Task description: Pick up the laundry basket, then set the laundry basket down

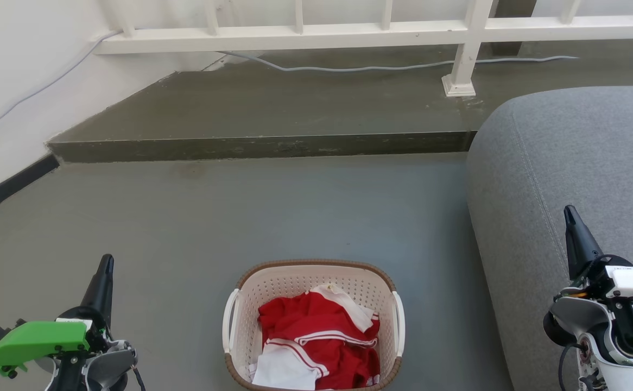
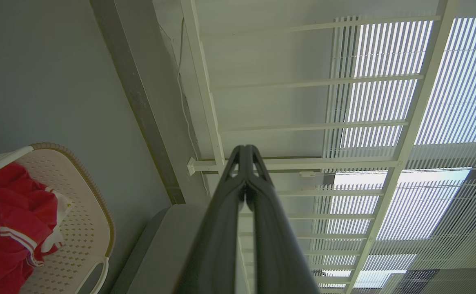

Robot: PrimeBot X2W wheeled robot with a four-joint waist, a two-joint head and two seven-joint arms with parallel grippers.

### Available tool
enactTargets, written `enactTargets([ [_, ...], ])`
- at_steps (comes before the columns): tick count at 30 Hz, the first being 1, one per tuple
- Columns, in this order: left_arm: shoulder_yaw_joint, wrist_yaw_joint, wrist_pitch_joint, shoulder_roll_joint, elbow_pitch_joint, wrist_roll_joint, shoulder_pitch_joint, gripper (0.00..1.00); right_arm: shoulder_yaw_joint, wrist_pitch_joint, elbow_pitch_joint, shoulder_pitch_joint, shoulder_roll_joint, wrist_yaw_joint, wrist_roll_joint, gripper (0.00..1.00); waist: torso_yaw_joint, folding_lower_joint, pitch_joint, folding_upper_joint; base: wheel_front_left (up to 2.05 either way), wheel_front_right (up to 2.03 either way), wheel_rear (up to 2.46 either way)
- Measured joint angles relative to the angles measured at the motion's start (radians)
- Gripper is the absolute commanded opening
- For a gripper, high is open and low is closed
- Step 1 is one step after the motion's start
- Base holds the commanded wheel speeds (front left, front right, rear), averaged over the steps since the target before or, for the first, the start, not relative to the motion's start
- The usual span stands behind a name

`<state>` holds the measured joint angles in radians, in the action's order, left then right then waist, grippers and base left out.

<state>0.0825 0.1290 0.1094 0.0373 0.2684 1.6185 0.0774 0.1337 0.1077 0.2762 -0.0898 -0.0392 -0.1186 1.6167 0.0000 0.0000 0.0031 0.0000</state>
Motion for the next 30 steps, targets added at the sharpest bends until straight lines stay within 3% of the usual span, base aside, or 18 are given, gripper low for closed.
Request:
enactTargets([
  [30, 0.000, 0.000, 0.000, 0.000, 0.000, 0.000, 0.000, 0.00, 0.000, 0.000, 0.000, 0.000, 0.000, 0.000, 0.000, 0.00, 0.000, 0.0000, 0.000, 0.0000, 0.00, 0.00, 0.00],
])
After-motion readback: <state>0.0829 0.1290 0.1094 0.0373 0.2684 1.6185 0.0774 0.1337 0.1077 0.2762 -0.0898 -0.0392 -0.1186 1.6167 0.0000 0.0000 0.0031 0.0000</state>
